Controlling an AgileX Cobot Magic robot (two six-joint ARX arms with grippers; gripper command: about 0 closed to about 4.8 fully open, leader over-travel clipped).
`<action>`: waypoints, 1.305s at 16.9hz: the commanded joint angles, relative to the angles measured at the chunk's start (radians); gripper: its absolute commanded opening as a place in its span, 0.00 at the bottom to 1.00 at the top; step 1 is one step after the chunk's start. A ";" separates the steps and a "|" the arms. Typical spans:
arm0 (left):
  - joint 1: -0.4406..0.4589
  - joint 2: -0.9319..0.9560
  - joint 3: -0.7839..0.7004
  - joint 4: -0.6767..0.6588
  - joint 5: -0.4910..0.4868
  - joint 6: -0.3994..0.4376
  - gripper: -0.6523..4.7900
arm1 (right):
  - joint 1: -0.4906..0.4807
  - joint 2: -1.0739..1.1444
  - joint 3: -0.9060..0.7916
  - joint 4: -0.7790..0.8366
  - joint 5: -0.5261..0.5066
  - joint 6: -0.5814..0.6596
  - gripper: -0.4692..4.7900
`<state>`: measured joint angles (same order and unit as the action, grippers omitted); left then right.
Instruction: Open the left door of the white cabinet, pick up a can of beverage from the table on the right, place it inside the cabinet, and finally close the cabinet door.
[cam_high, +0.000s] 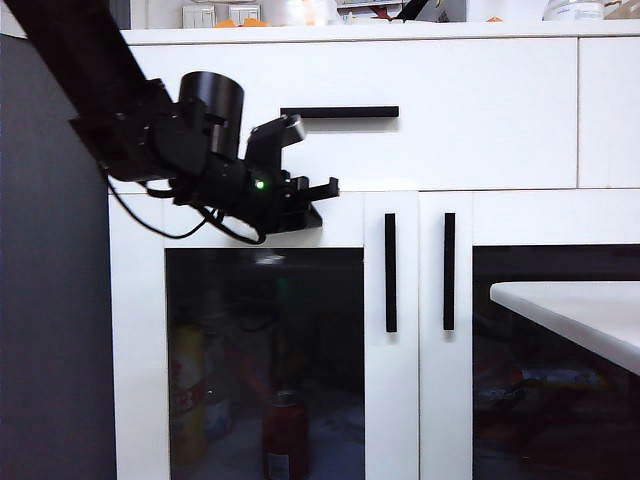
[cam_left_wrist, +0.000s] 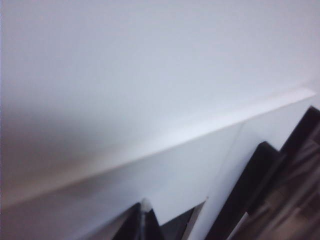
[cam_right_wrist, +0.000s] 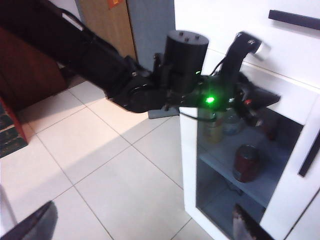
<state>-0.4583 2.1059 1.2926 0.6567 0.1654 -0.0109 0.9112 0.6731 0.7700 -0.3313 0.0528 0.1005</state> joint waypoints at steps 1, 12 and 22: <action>0.003 -0.006 0.031 0.023 -0.042 0.011 0.11 | 0.001 -0.004 0.005 0.014 0.002 0.003 0.95; -0.003 -0.783 -0.005 -0.929 0.172 0.089 0.11 | 0.002 -0.303 0.046 -0.115 0.162 -0.075 0.95; -0.003 -1.545 -0.039 -1.501 0.111 0.082 0.11 | 0.003 -0.668 0.100 -0.486 0.079 -0.078 0.95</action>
<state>-0.4622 0.5877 1.2602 -0.7982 0.2836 0.0731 0.9134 0.0044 0.8700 -0.7536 0.1432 0.0250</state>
